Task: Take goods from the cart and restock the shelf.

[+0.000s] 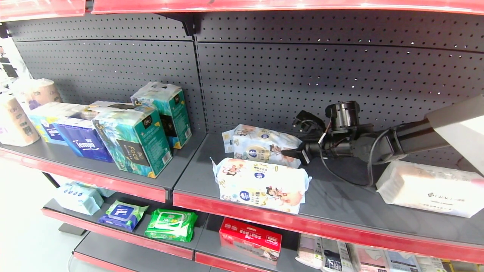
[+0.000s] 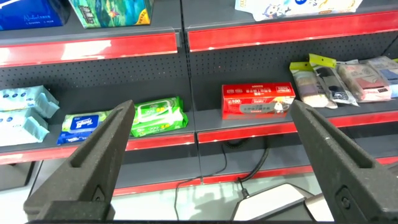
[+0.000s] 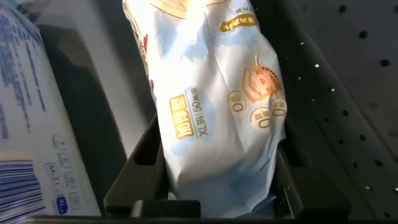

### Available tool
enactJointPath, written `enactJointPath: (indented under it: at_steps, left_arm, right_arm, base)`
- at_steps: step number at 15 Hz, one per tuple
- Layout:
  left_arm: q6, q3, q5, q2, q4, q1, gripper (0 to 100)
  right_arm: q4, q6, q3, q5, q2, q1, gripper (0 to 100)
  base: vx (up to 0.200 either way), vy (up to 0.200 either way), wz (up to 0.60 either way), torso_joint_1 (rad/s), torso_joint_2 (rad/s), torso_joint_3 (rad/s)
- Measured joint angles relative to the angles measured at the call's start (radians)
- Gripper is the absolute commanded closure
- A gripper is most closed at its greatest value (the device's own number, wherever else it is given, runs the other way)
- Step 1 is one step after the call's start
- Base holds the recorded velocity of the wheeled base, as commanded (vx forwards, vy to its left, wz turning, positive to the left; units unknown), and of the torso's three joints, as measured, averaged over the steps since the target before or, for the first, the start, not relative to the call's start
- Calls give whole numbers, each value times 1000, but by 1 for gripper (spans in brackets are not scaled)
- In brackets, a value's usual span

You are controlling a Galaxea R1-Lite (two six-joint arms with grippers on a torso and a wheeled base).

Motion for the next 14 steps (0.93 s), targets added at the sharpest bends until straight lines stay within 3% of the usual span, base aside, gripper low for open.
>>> enactJointPath:
  at_steps: [14]
  left_arm:
    - [-2, 0, 0, 0, 0, -1, 0]
  right_arm:
    - [3, -35, 39, 55, -5, -15, 100]
  base:
    - [0, 0, 0, 0, 0, 0]
